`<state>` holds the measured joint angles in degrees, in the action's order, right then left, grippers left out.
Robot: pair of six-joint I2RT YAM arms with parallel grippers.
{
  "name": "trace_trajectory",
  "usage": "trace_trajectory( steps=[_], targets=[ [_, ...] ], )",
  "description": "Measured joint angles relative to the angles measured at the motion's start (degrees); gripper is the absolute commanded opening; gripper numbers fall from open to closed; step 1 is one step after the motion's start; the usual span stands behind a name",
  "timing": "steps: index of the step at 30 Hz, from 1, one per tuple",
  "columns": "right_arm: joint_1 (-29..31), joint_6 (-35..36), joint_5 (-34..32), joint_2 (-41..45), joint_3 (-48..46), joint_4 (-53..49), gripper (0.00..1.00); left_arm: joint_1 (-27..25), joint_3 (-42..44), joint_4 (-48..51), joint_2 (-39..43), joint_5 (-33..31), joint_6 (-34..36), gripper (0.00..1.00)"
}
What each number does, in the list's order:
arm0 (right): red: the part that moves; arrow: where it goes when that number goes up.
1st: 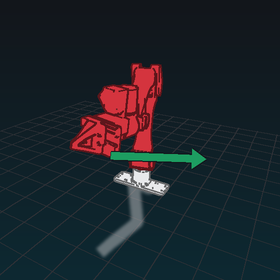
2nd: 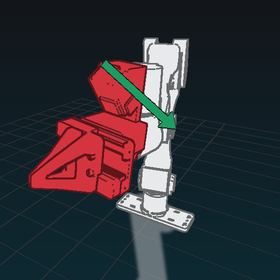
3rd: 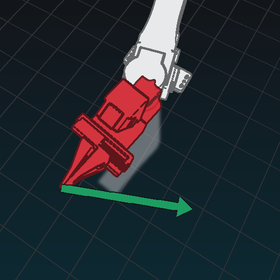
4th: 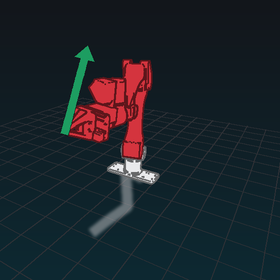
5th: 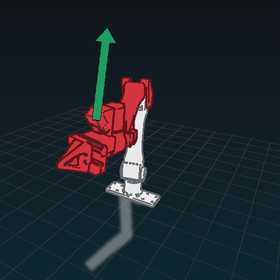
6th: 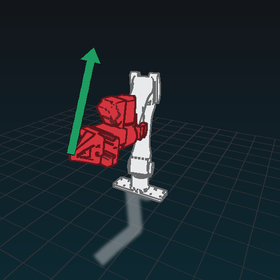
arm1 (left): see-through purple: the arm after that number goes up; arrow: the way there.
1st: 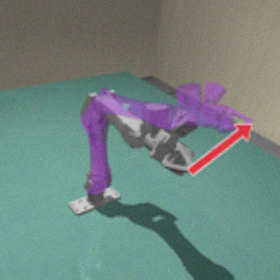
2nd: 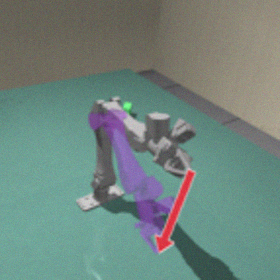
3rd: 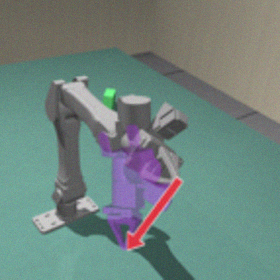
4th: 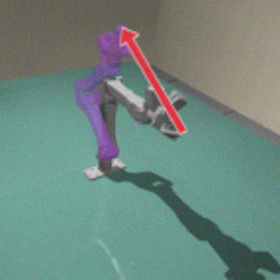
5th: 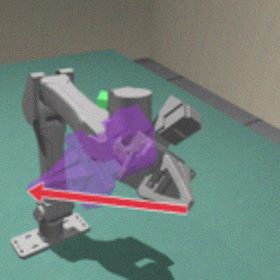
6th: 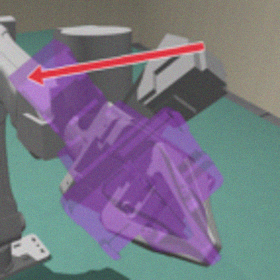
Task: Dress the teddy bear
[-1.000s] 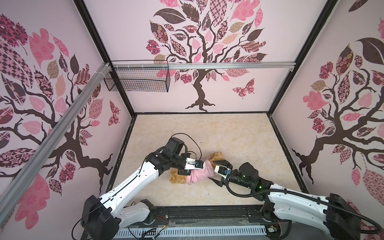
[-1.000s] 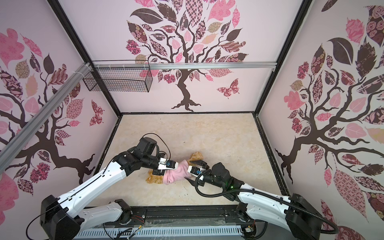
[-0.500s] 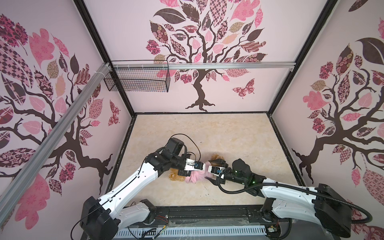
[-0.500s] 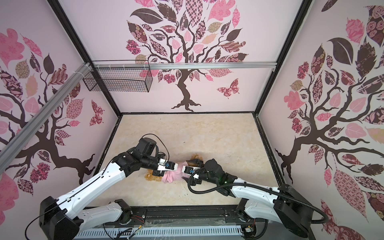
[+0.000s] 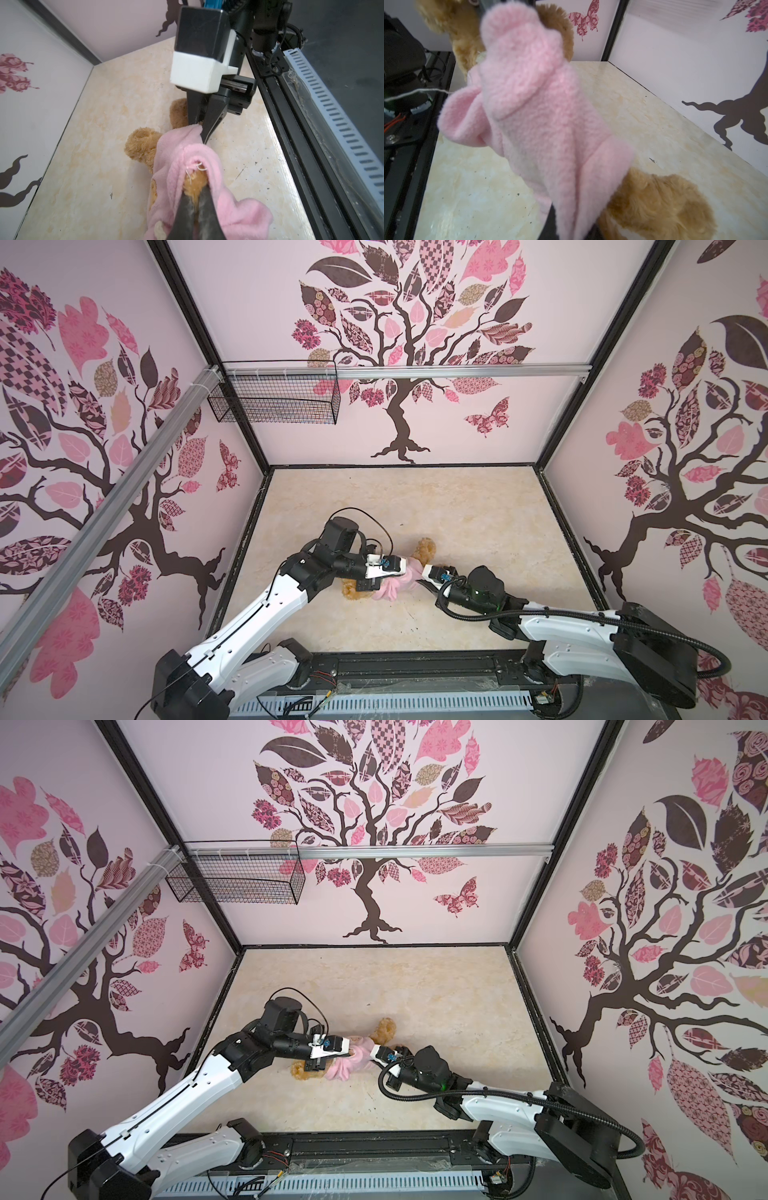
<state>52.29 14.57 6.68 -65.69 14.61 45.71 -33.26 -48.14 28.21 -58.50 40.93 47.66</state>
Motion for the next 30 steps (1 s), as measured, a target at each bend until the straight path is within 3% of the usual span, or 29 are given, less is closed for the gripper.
trace_trajectory(
  steps=[8, 13, 19, 23, 30],
  targets=[
    [-0.33, -10.32, -1.49, 1.29, -3.34, 7.89, 0.00, 2.82, 6.45, -12.83, 3.50, 5.55, -15.47, 0.00],
    [-3.78, -17.31, 2.54, 2.10, -4.74, 10.03, 0.00, 3.85, 10.14, -19.26, 4.17, 7.39, -23.17, 0.00],
    [-4.66, -19.06, 5.38, 3.13, -3.23, 7.06, 0.00, 4.44, 11.26, -21.11, 5.31, 8.15, -25.77, 0.00],
    [-4.61, -16.06, 7.13, 3.06, -1.38, 1.03, 0.37, 3.93, 10.69, -16.22, 4.68, 6.84, -20.44, 0.00],
    [-2.08, -8.46, 7.41, 2.91, 0.98, -7.23, 0.74, 1.18, 7.93, -7.93, 1.36, 5.18, -11.08, 0.00]
  ],
)
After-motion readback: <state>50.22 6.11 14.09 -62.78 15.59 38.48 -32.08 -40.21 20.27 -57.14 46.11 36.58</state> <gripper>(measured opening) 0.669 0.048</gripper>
